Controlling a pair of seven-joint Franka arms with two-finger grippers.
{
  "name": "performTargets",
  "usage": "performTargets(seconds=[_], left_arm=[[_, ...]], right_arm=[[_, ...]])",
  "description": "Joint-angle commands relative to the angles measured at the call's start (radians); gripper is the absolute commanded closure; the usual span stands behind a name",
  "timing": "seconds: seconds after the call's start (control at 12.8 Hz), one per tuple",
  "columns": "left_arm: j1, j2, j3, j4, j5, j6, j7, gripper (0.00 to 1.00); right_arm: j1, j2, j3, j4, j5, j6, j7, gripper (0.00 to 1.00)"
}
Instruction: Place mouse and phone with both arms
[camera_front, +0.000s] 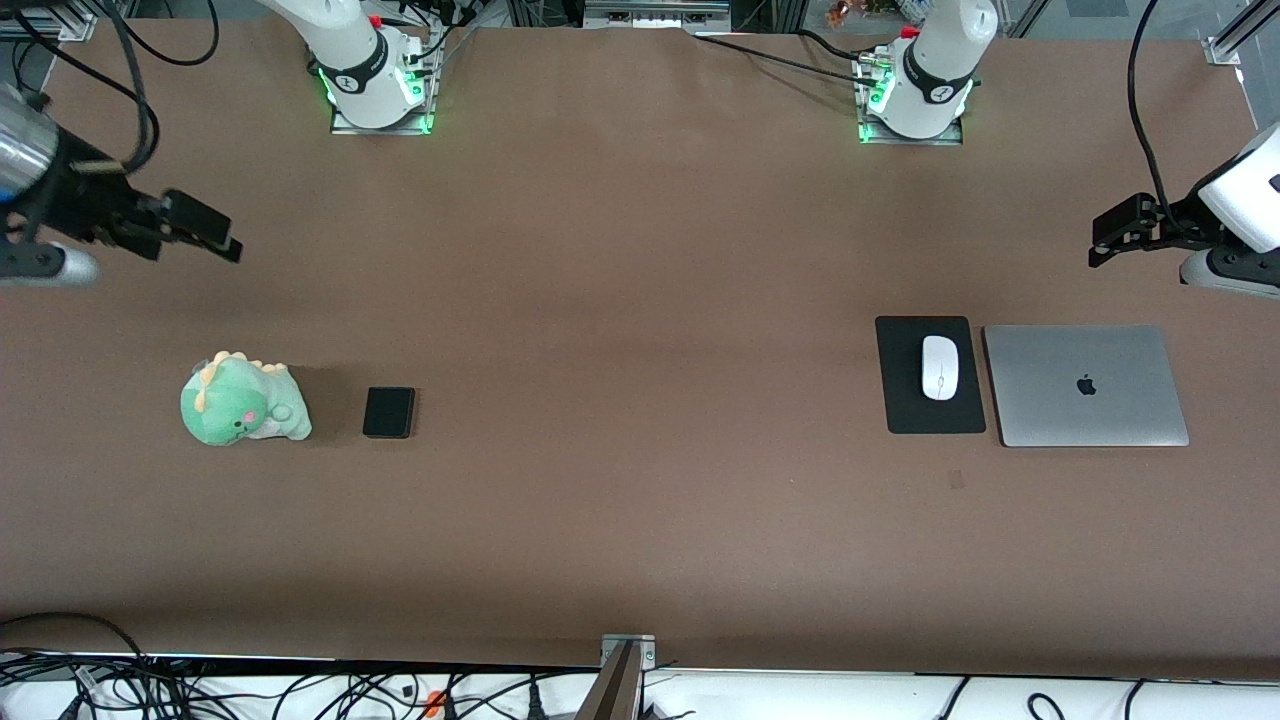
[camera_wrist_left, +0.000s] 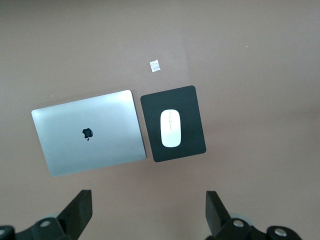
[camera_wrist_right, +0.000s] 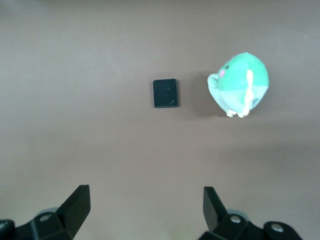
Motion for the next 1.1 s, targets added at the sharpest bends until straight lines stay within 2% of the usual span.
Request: performTargets(seconds=[0.0,0.31,0.39,0.55,1.02], left_arm=[[-0.01,0.012,0.001,0.03,0.02,-0.023,-0.008,0.0],[-0.01,0.012,0.001,0.03,0.02,-0.023,-0.008,0.0],[-0.01,0.012,0.001,0.03,0.02,-0.023,-0.008,0.0],[-0.01,0.012,0.001,0.03,0.019,-0.023,-0.008,0.0],[-0.013,0.012,0.001,0.032,0.02,-0.023,-0.008,0.0]], right_arm=[[-0.002,-0.041,0.008,-0.049,-0.029,-0.037,0.01,0.0],[-0.014,-0.119,0.02,-0.182,-0.074,0.024,0.005,0.0],[-0.039,-0.125,0.04,-0.201,-0.081,0.036,0.003,0.0],[-0.098,-0.125,0.106,-0.207,-0.09,0.046,0.003,0.0],[-0.096,-0.122,0.112,-0.233,-0.129,0.075,-0.024,0.0]])
